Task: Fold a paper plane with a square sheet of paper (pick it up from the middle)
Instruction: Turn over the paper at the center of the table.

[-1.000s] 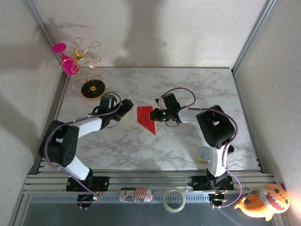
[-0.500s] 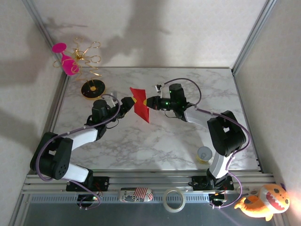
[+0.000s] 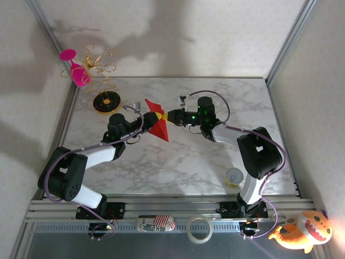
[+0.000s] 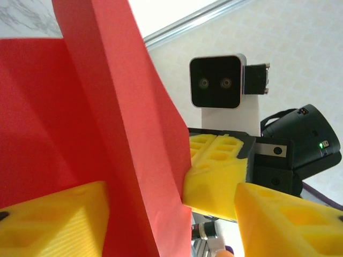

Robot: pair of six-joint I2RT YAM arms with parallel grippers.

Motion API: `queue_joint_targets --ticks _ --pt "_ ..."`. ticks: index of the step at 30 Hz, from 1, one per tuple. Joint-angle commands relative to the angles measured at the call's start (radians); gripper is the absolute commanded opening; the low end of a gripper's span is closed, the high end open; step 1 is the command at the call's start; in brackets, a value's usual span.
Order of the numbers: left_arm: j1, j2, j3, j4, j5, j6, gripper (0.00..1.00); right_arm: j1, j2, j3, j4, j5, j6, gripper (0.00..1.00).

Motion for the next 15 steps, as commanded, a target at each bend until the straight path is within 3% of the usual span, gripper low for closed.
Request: queue_joint_targets --ticks 1,15 --pt "-0.015 0.008 0.027 0.093 0.055 0.000 0.56 -0.007 -0.032 -0.019 0.076 -0.042 0.044 0.04" --pt "-0.020 -0.002 -0.007 0.206 0.031 -0.002 0.31 -0.016 -0.040 -0.041 0.152 -0.062 0.099 0.06"
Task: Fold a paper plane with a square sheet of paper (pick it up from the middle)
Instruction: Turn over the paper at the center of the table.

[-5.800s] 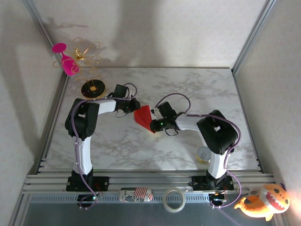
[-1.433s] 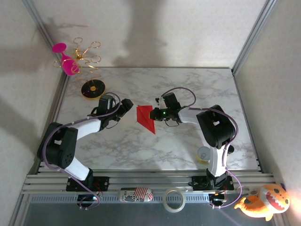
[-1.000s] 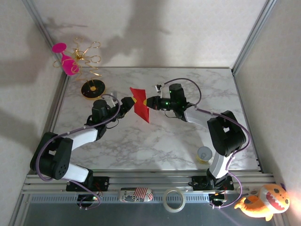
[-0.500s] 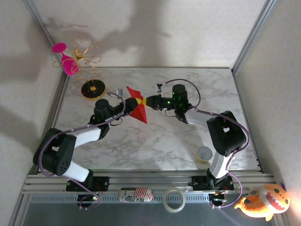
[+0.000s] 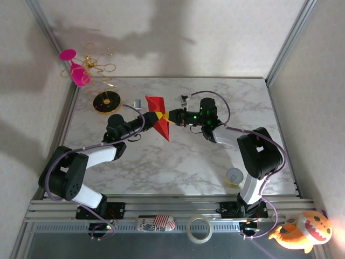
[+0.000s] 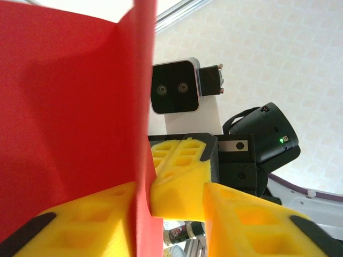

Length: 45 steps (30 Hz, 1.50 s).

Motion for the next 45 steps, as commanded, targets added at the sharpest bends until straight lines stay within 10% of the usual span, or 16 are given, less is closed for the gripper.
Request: queue_joint_targets --ticks 1,14,23,33,45 --pt "-0.011 -0.007 -0.005 0.064 0.001 0.004 0.29 -0.009 -0.033 -0.012 0.038 -0.031 0.010 0.06" --pt "-0.011 -0.009 0.001 -0.004 -0.054 0.037 0.12 -0.023 -0.064 -0.029 0.005 -0.012 -0.017 0.19" --pt "-0.001 -0.062 0.106 -0.469 -0.193 0.286 0.03 -0.087 -0.244 -0.077 -0.402 0.350 -0.345 0.51" --pt "-0.116 0.005 0.462 -1.265 -0.911 0.727 0.06 -0.090 -0.411 -0.132 -0.609 0.806 -0.502 0.60" --pt "-0.215 0.286 0.678 -1.540 -1.536 0.782 0.07 -0.091 -0.480 -0.192 -0.594 0.868 -0.554 0.70"
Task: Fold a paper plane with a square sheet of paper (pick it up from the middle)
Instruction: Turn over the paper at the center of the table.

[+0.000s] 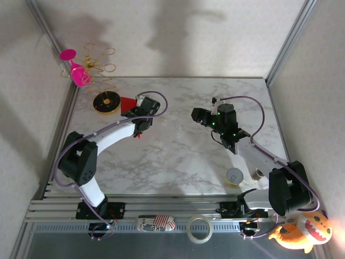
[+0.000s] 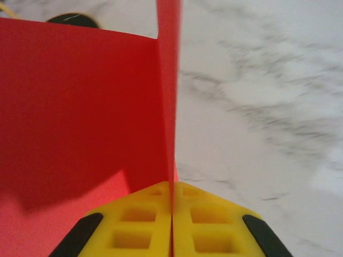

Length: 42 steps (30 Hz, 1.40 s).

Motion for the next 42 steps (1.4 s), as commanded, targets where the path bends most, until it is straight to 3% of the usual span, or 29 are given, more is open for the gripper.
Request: queue_joint_targets --ticks 1,8,20,30,38,42 --pt "-0.032 0.074 0.058 -0.138 -0.240 0.040 0.07 -0.003 -0.033 -0.017 0.001 0.041 -0.034 0.70" --pt "-0.101 0.246 0.151 -0.203 -0.388 0.056 0.07 -0.004 -0.018 -0.012 -0.017 0.043 -0.026 0.70" --pt "-0.157 0.448 0.244 -0.203 -0.469 0.032 0.08 -0.004 0.003 0.039 -0.113 0.083 -0.036 0.70" --pt "-0.184 0.490 0.290 -0.214 -0.394 -0.050 0.22 -0.004 0.037 0.058 -0.118 0.064 -0.026 0.70" --pt "-0.203 0.419 0.261 -0.121 -0.132 -0.087 0.29 -0.005 0.039 0.056 -0.114 0.082 -0.005 0.70" --pt "-0.204 0.428 0.258 -0.122 -0.106 -0.111 0.29 -0.007 0.034 0.049 -0.104 0.084 0.006 0.70"
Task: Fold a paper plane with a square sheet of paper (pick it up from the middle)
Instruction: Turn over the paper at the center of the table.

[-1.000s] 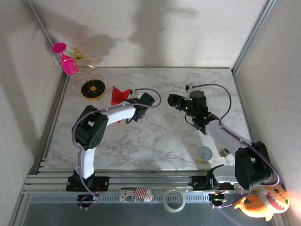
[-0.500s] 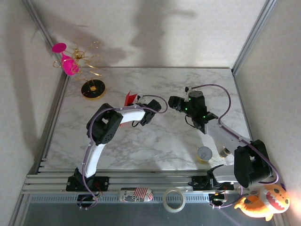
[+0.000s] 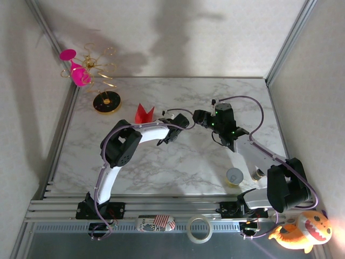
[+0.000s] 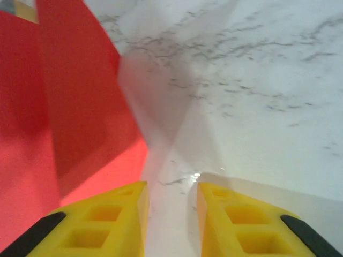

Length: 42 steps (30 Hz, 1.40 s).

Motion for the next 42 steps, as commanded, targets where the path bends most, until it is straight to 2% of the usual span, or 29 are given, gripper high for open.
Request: queue_joint_targets --ticks 1,6,10,12,15,19,21,24,28,33,40,42 --pt "-0.008 -0.038 -0.003 0.004 0.067 -0.044 0.29 -0.006 -0.002 0.013 0.018 0.015 0.015 0.70" --pt "-0.016 -0.134 -0.025 -0.004 0.153 -0.085 0.31 -0.008 0.007 0.020 0.008 0.011 0.018 0.70" --pt "-0.009 -0.302 -0.112 0.022 0.242 -0.132 0.36 -0.008 0.021 0.023 0.012 -0.001 0.026 0.70" --pt "0.011 -0.407 -0.184 0.053 0.276 -0.149 0.42 -0.007 0.031 0.025 0.018 -0.015 0.028 0.70" --pt "0.078 -0.550 -0.294 0.116 0.352 -0.174 0.51 -0.008 0.045 0.024 0.028 -0.028 0.031 0.72" --pt "0.239 -0.684 -0.460 0.256 0.508 -0.208 0.68 -0.008 0.049 0.007 0.069 -0.054 0.044 0.80" --pt "0.305 -0.703 -0.516 0.316 0.568 -0.199 0.74 -0.008 0.054 0.009 0.069 -0.065 0.050 0.81" --pt "0.379 -0.680 -0.559 0.391 0.653 -0.183 0.75 -0.007 0.063 0.013 0.062 -0.079 0.054 0.81" --pt "0.445 -0.606 -0.580 0.485 0.764 -0.160 0.67 -0.007 0.063 0.013 0.056 -0.090 0.059 0.81" --pt "0.460 -0.523 -0.580 0.556 0.751 -0.043 0.47 -0.007 0.053 0.010 0.050 -0.094 0.058 0.81" --pt "0.457 -0.541 -0.633 0.664 0.841 0.003 0.19 -0.007 0.056 0.018 0.039 -0.088 0.051 0.80" --pt "0.440 -0.568 -0.637 0.665 0.826 0.013 0.12 -0.008 0.055 0.017 0.042 -0.083 0.051 0.81"
